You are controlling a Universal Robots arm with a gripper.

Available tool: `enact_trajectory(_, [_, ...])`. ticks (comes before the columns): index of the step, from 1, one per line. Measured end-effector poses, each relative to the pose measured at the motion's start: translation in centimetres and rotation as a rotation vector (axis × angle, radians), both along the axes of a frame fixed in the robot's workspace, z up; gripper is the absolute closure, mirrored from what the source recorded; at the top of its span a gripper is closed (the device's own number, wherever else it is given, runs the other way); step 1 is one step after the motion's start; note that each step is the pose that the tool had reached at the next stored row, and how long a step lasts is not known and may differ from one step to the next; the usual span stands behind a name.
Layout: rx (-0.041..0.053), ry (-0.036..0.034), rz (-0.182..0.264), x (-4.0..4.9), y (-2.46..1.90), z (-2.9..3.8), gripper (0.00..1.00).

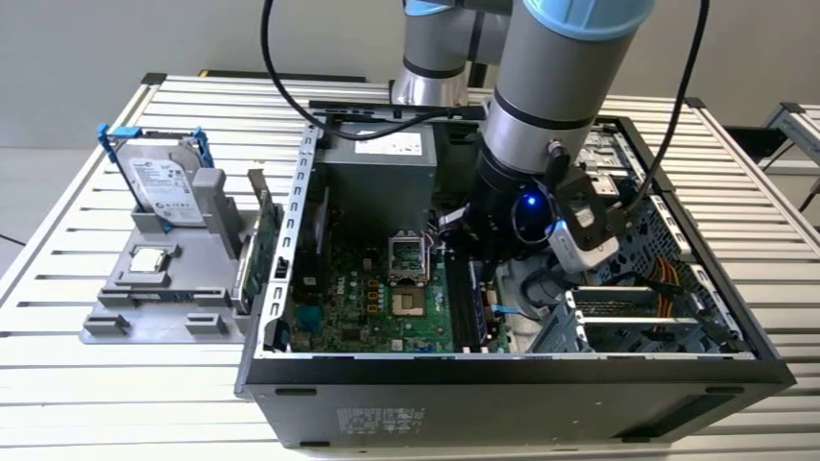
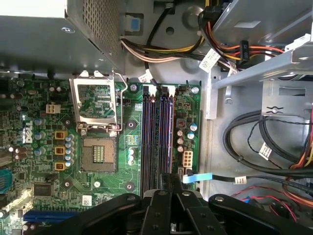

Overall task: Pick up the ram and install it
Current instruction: 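Press down the ram until it locks into place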

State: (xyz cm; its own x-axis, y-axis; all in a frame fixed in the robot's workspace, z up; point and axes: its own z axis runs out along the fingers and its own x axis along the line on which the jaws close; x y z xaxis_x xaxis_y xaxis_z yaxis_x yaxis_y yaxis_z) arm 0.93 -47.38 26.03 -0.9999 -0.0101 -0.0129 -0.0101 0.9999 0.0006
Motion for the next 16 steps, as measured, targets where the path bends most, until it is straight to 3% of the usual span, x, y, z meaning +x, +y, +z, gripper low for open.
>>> enact_trajectory(16, [0.0, 0.0001, 0.0, 0.0, 0.0, 0.42, 1.0])
